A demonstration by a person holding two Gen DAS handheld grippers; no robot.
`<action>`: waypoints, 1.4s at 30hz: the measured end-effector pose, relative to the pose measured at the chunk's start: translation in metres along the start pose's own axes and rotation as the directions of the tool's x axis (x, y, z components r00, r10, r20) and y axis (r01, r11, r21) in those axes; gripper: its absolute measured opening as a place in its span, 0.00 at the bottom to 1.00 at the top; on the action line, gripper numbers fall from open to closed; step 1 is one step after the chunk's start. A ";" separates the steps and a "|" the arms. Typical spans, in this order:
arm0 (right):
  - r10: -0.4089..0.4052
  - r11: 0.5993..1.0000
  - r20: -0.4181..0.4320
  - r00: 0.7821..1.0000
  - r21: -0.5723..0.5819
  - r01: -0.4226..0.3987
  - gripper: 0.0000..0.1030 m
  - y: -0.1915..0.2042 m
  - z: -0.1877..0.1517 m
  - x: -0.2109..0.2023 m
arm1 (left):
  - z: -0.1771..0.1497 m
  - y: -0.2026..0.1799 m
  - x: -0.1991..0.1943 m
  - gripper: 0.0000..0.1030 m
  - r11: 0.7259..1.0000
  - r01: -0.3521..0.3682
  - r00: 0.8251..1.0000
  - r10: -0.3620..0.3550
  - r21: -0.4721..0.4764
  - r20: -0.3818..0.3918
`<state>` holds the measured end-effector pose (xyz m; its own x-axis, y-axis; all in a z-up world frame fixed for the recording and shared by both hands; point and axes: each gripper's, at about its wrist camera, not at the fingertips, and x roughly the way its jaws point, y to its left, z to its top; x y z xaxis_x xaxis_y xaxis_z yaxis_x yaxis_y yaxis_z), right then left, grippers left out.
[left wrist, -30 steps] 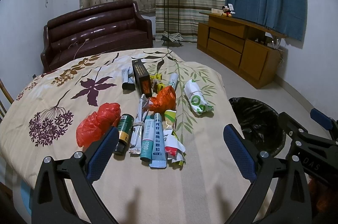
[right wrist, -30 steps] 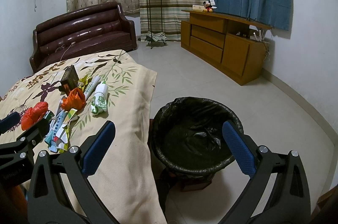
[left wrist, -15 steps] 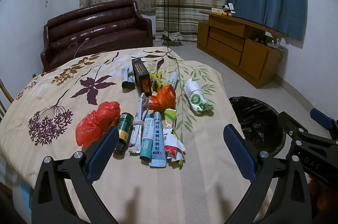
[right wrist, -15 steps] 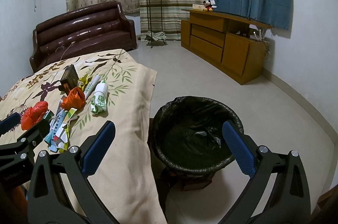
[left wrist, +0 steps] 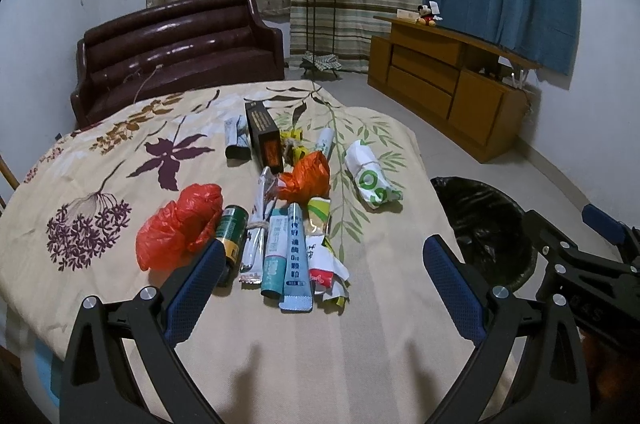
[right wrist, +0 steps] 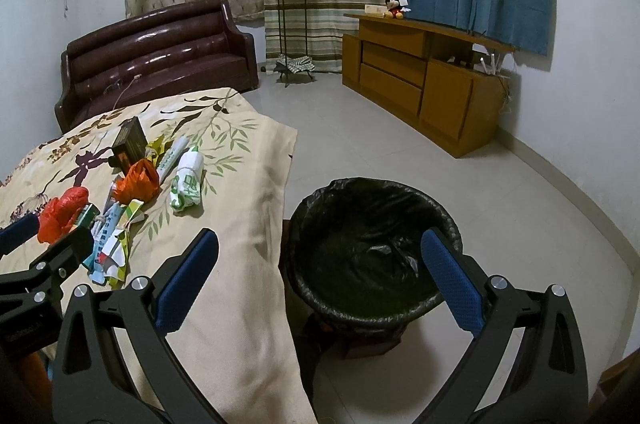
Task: Collect trash
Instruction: 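Grasp the red plastic bag with the left tool while the right tool grasps the yellow wrapper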
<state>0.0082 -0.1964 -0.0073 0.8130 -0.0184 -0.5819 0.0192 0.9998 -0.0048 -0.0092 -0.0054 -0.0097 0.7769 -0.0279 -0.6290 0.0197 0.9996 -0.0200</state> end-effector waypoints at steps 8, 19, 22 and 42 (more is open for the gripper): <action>0.017 1.000 -0.037 0.999 -0.019 -0.017 0.90 0.014 -0.007 0.008 | -0.003 0.022 -0.001 0.93 0.999 -0.026 0.999 0.026 -0.021 -0.024; 0.061 0.997 -0.087 0.994 -0.046 -0.065 0.83 0.044 -0.004 0.025 | 0.003 0.084 0.013 0.71 0.991 -0.114 0.992 0.110 -0.066 -0.068; 0.073 0.996 -0.095 0.993 -0.048 -0.078 0.83 0.052 -0.003 0.030 | 0.007 0.099 0.020 0.71 0.989 -0.127 0.990 0.122 -0.071 -0.074; 0.122 0.989 -0.139 0.983 -0.061 -0.132 0.83 0.081 0.001 0.051 | 0.014 0.122 0.067 0.40 0.997 0.022 0.984 -0.034 -0.069 -0.173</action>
<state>0.0514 -0.1163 -0.0368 0.7204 0.1053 -0.6855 -0.1233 0.9921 0.0227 0.0537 0.1144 -0.0435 0.6555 -0.0616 -0.7527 -0.0069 0.9961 -0.0874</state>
